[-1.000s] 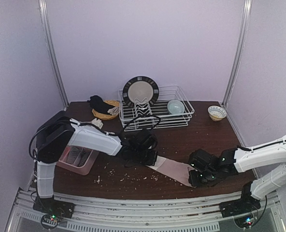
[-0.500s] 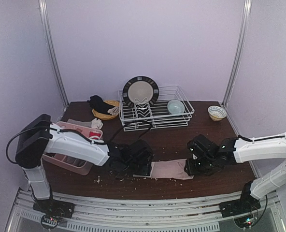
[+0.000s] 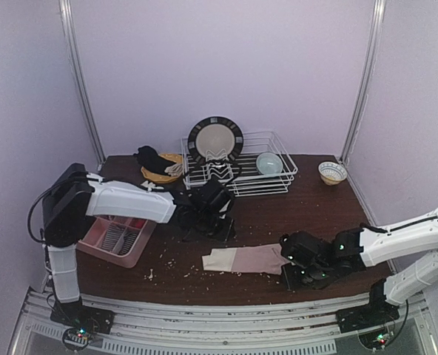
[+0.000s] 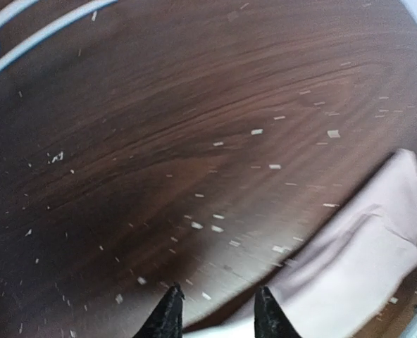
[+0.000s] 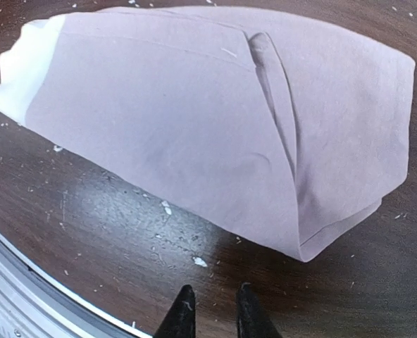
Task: Roll the underwear
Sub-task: Rotate the underwear at the center of the board.
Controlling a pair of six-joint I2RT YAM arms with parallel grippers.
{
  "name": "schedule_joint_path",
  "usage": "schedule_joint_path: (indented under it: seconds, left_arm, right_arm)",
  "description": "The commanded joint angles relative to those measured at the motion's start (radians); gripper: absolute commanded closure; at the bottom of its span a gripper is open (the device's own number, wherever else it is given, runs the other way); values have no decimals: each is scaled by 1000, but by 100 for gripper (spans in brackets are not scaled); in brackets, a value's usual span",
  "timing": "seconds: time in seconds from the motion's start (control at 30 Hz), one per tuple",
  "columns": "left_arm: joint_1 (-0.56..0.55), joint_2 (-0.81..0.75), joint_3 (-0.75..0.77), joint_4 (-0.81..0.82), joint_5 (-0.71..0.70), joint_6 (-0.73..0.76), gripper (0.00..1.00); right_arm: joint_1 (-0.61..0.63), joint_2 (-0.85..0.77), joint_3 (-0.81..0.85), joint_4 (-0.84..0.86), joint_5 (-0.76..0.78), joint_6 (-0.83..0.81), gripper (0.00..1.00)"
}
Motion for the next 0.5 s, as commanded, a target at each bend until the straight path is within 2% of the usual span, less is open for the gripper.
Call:
schedule_joint_path:
  seconds: [0.0, 0.27, 0.47]
  left_arm:
    - [38, 105, 39, 1, 97, 34, 69]
    - [32, 98, -125, 158, 211, -67, 77]
    - [-69, 46, -229, 214, 194, -135, 80]
  right_arm:
    - [8, 37, -28, 9, 56, 50, 80]
    - [-97, 101, -51, 33, 58, 9, 81]
    - [-235, 162, -18, 74, 10, -75, 81]
